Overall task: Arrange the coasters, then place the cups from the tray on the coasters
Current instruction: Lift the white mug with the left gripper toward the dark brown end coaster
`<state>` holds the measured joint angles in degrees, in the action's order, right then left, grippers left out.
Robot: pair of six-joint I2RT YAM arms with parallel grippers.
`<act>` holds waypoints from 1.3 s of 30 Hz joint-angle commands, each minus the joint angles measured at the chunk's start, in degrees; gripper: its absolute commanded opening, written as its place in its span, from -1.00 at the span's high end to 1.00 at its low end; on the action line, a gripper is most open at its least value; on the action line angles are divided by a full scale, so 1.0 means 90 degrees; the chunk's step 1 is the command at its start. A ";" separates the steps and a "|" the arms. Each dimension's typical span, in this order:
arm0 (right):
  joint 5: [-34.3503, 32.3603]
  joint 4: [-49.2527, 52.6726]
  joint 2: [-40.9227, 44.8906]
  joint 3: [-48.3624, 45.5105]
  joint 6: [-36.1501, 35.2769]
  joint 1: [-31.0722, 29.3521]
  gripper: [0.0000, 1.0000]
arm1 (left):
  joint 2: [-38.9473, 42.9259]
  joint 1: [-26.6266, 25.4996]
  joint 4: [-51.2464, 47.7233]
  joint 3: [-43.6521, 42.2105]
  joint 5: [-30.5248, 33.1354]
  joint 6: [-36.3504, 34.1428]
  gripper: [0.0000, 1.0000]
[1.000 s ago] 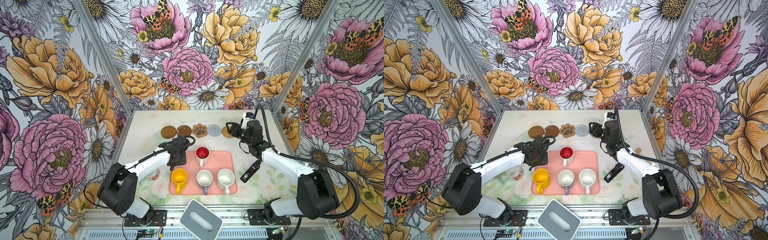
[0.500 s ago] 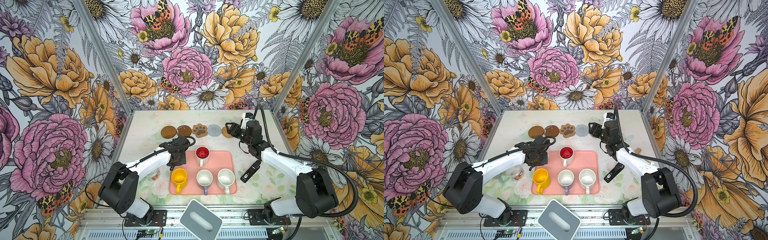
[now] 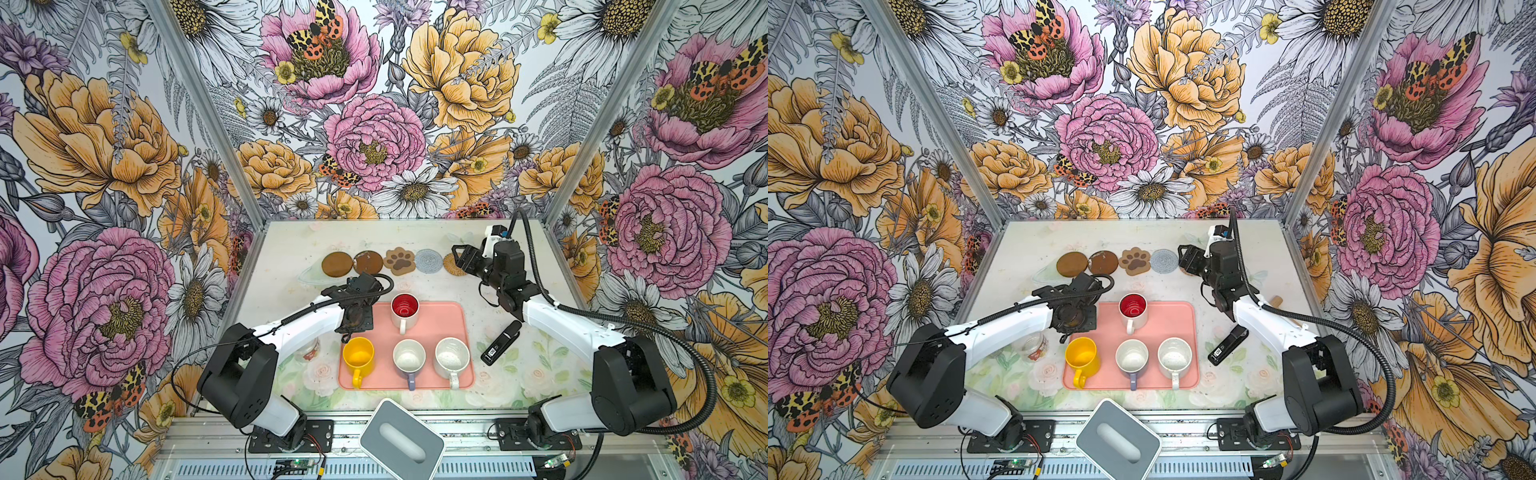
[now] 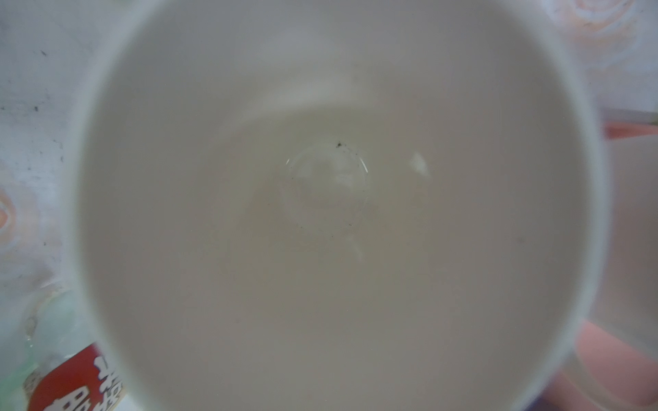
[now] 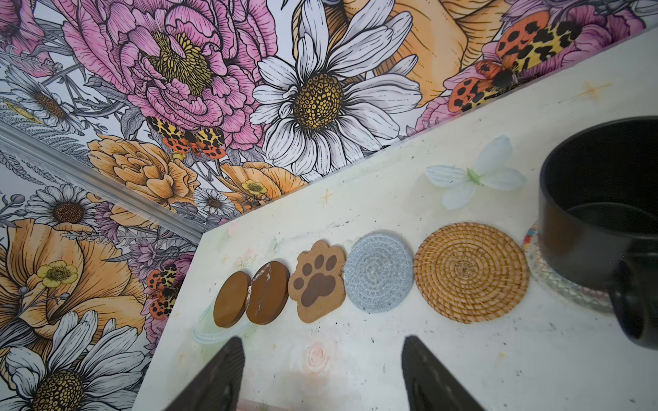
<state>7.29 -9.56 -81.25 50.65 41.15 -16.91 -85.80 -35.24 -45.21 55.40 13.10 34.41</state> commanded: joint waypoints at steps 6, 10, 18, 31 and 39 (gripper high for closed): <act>0.0064 -0.0153 -0.0064 -0.0051 0.0028 0.0031 -0.43 | 0.0667 -0.0127 0.0163 0.0109 0.0913 0.0228 1.00; 0.0070 -0.0156 -0.0074 -0.0042 0.0028 0.0033 -0.43 | 0.0806 -0.0127 0.0168 0.0136 0.0994 0.0234 1.00; 0.0113 -0.0158 -0.0117 -0.0026 0.0020 0.0043 -0.43 | 0.0835 -0.0043 0.0200 0.0345 0.1019 0.0070 1.00; 0.0157 -0.0114 -0.0113 -0.0032 -0.0010 0.0091 -0.42 | 0.0454 0.0715 0.0471 0.0923 0.0716 -0.0613 1.00; 0.0174 -0.0030 -0.0089 -0.0033 -0.0029 0.0125 -0.42 | 0.0052 0.1371 0.0683 0.1417 0.0369 -0.1167 1.00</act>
<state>8.29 -9.54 -81.58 50.65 41.12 -16.12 -84.79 -24.43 -43.46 64.88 17.82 27.24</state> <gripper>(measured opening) 0.712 0.156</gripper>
